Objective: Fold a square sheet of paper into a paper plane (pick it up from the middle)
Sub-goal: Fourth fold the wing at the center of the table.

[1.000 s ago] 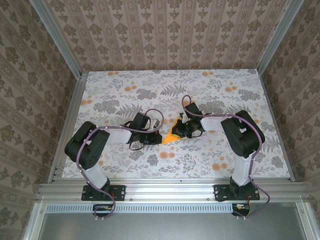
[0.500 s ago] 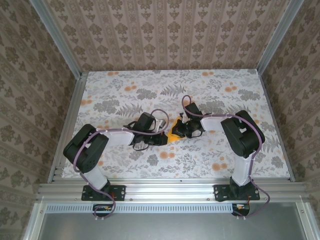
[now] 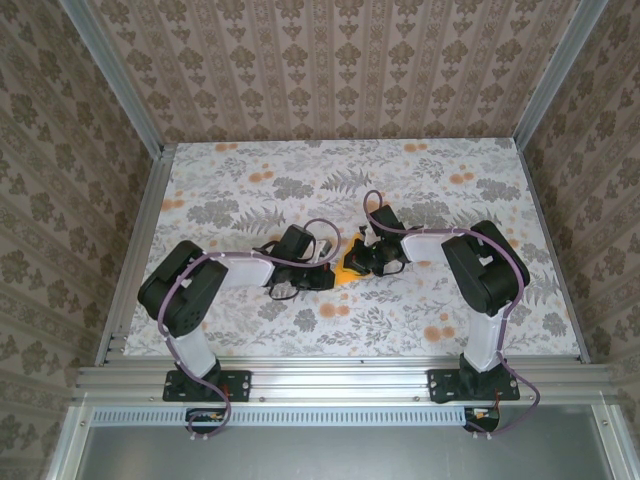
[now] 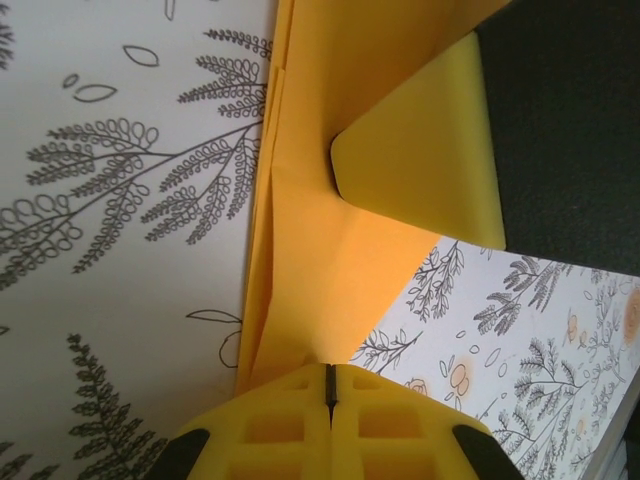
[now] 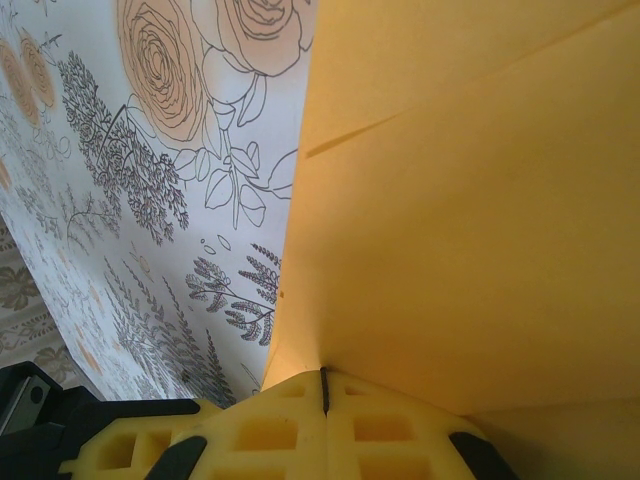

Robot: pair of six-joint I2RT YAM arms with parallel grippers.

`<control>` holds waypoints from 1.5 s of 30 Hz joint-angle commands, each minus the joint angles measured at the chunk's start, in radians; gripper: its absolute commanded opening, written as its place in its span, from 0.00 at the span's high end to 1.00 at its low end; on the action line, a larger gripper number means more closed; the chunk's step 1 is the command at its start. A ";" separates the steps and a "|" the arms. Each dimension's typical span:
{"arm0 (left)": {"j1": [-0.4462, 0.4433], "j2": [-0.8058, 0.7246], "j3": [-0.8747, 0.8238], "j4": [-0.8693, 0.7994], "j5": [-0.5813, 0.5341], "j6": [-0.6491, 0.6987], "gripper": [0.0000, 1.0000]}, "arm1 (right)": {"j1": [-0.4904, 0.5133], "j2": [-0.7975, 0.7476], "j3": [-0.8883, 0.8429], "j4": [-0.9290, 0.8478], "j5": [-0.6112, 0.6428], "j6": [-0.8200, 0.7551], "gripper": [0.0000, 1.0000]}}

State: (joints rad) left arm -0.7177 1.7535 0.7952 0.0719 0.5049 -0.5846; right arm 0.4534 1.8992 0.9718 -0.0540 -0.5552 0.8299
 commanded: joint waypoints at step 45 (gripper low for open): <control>0.039 0.012 0.021 -0.037 -0.044 -0.077 0.99 | -0.028 0.079 -0.032 -0.149 0.219 -0.014 0.95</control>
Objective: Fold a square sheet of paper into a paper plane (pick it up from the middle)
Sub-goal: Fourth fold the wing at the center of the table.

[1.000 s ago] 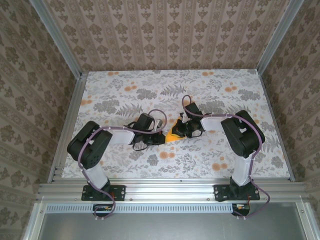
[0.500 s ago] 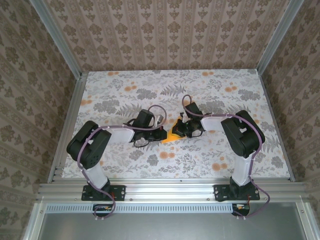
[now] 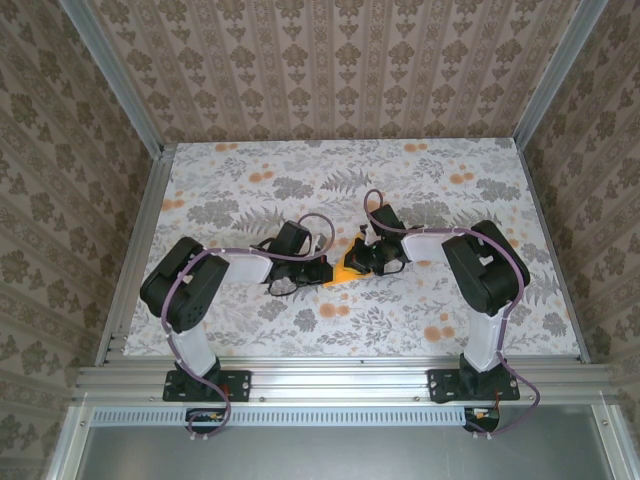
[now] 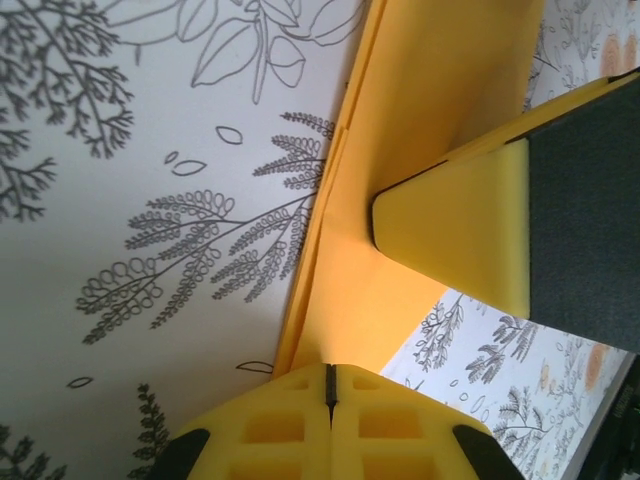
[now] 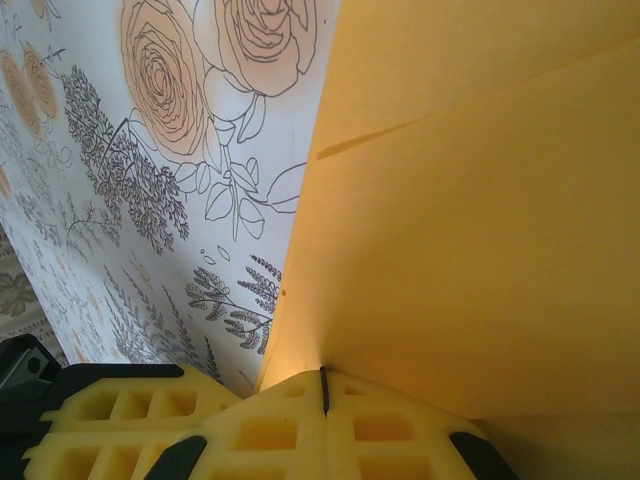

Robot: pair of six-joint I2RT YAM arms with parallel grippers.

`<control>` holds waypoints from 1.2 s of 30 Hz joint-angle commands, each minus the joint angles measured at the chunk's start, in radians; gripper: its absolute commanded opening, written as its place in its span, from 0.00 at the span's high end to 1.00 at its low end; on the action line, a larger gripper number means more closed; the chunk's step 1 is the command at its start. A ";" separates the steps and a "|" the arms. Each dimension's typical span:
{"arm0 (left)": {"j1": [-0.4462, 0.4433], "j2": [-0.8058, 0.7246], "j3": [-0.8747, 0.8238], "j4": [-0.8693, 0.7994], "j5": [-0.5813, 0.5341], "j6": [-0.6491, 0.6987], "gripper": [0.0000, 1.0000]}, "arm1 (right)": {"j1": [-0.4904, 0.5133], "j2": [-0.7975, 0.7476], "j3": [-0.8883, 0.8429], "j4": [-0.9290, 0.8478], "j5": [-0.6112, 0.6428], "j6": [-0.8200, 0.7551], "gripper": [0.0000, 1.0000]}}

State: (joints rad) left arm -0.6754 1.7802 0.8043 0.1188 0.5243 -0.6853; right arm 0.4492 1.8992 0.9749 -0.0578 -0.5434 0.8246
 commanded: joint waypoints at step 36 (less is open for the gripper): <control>-0.025 0.001 0.007 -0.077 -0.057 -0.024 0.99 | -0.024 0.083 -0.047 -0.149 0.212 -0.010 0.95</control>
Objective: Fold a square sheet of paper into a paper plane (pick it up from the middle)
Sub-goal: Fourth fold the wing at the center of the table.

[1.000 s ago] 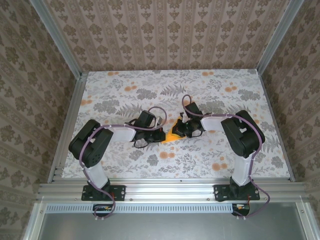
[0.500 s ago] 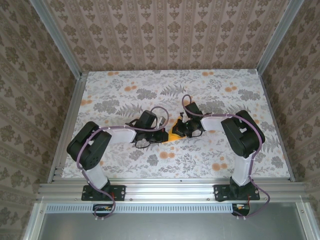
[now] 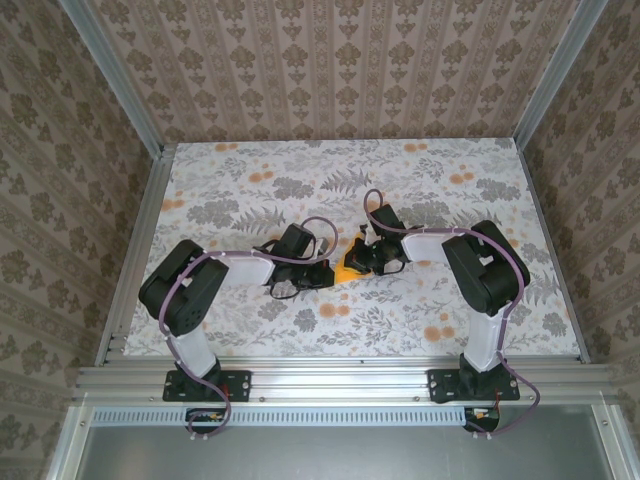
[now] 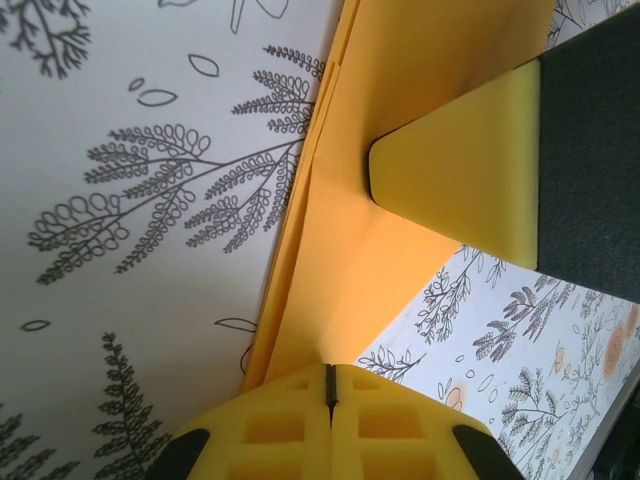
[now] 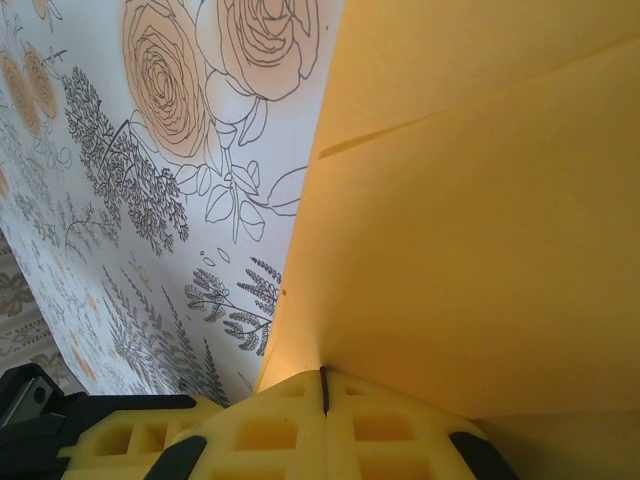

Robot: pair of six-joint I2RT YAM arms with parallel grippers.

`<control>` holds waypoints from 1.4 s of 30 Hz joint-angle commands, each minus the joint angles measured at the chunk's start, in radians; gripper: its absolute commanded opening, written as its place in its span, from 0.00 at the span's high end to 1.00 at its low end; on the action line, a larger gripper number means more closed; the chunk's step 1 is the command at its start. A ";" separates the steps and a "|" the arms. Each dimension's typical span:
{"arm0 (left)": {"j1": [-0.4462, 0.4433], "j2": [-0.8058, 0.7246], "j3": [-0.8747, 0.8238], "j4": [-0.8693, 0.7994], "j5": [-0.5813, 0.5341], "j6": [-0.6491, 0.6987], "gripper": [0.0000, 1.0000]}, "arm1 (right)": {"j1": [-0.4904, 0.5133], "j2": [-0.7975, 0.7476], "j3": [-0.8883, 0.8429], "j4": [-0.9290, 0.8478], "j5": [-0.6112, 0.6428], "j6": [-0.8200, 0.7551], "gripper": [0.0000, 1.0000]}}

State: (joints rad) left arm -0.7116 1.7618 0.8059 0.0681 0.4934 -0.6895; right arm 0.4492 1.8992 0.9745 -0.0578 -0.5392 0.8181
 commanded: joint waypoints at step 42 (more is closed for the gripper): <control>0.038 0.017 0.015 -0.016 0.113 -0.128 0.98 | -0.024 0.090 -0.047 -0.148 0.217 -0.001 0.95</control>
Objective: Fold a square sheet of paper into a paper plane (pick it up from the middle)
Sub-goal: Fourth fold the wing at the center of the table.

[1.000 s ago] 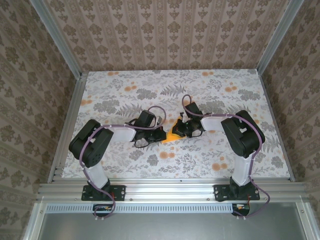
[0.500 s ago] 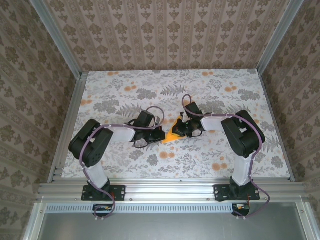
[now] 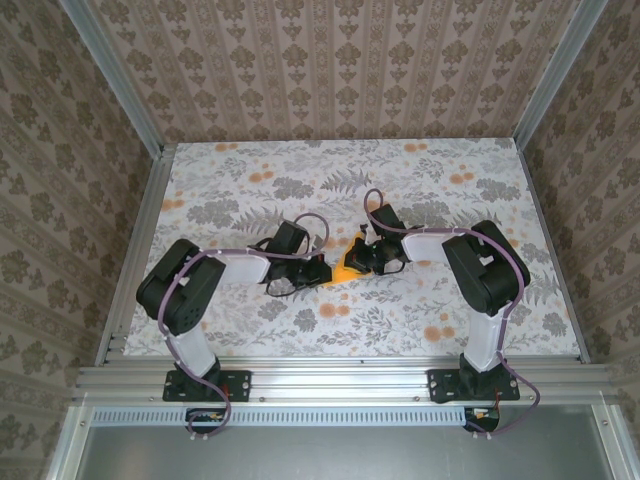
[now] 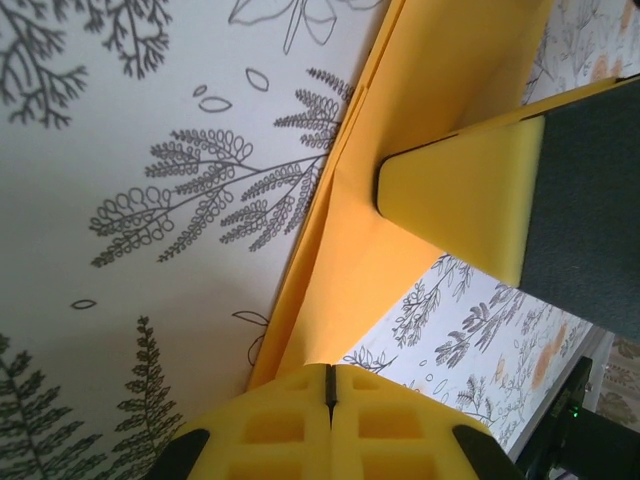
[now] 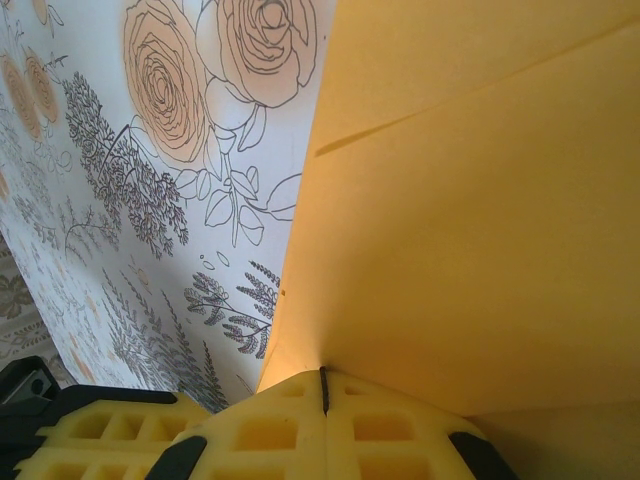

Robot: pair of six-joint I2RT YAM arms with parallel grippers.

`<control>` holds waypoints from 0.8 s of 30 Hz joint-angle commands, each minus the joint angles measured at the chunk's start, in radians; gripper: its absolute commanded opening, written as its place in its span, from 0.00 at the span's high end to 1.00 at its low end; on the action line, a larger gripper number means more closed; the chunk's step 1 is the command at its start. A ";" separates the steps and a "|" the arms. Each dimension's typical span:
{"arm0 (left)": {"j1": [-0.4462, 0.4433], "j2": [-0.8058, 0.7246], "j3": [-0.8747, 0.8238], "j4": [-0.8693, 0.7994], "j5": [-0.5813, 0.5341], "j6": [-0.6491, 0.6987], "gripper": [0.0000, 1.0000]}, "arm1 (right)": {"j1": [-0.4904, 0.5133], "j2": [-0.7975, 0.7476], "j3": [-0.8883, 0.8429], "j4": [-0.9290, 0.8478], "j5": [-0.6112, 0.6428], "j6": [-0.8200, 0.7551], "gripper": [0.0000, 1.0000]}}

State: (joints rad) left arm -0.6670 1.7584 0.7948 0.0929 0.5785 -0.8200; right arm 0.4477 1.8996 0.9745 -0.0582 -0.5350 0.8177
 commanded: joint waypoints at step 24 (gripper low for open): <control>0.060 0.052 -0.044 -0.161 -0.061 -0.154 1.00 | -0.022 0.087 -0.053 -0.161 0.233 -0.003 0.95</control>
State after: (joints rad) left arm -0.6281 1.7741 0.7979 0.0559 0.5728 -0.9230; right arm 0.4477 1.8999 0.9745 -0.0578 -0.5339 0.8181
